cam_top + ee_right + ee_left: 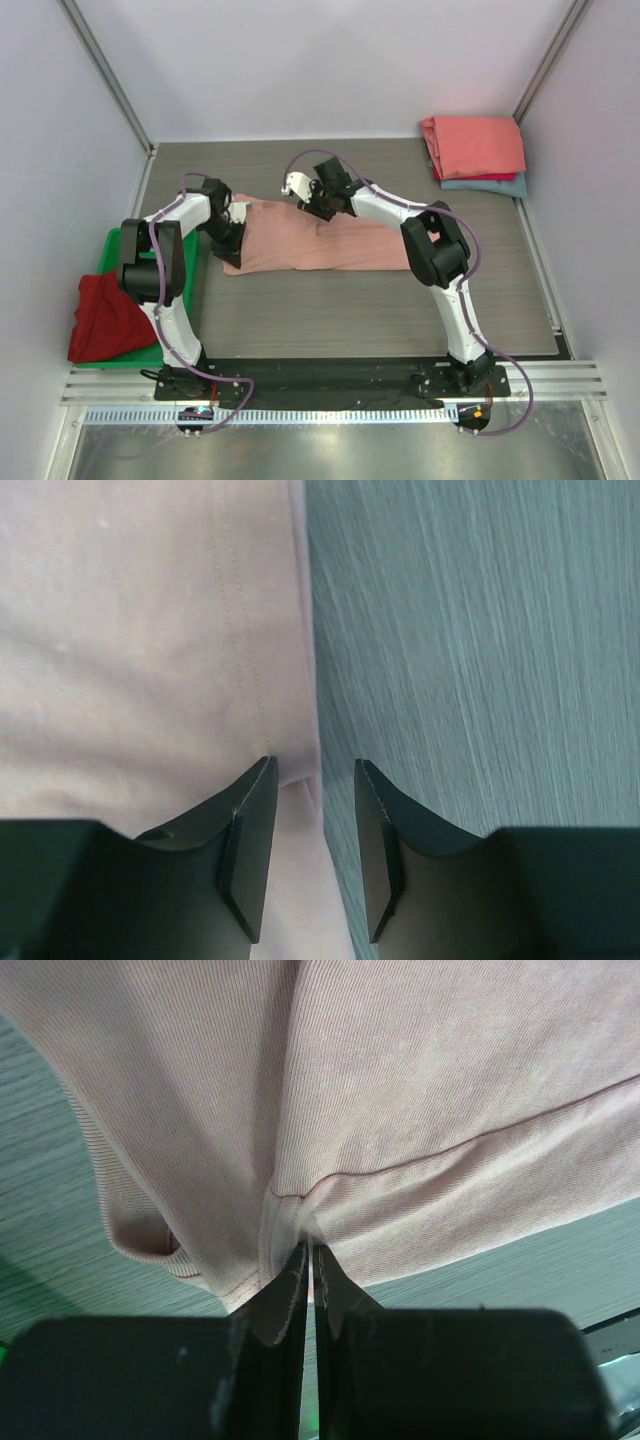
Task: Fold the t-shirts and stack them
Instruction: Fold the tshirt
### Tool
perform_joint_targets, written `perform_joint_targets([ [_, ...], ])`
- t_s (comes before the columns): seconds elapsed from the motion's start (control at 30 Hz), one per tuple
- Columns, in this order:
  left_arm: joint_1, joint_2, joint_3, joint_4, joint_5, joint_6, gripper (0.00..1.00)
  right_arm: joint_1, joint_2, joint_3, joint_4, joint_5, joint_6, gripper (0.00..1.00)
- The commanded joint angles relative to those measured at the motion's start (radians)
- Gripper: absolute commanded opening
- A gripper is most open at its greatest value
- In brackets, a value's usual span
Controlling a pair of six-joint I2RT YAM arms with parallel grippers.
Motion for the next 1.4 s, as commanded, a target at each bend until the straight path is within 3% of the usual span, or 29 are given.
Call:
perform_joint_targets([
  [0.0, 0.004, -0.014, -0.023, 0.047, -0.042, 0.01, 0.05, -0.016, -0.124, 0.015, 0.045, 0.038, 0.041, 0.43],
  [0.3, 0.004, -0.03, -0.04, 0.049, -0.055, 0.014, 0.05, -0.001, -0.077, 0.115, 0.012, -0.088, 0.074, 0.43],
  [0.43, 0.004, -0.033, -0.047, 0.052, -0.061, 0.016, 0.05, 0.01, -0.066, 0.11, -0.013, -0.214, 0.062, 0.43],
  [0.67, 0.004, -0.033, -0.059, 0.055, -0.072, 0.014, 0.05, 0.025, 0.017, 0.183, -0.019, -0.272, 0.071, 0.42],
  [1.1, 0.006, -0.04, -0.073, 0.057, -0.098, 0.022, 0.05, 0.049, 0.208, 0.386, -0.021, -0.294, 0.117, 0.42],
  [1.37, 0.004, -0.08, -0.096, 0.064, -0.116, 0.033, 0.05, 0.048, 0.307, 0.496, 0.073, -0.15, 0.09, 0.42],
])
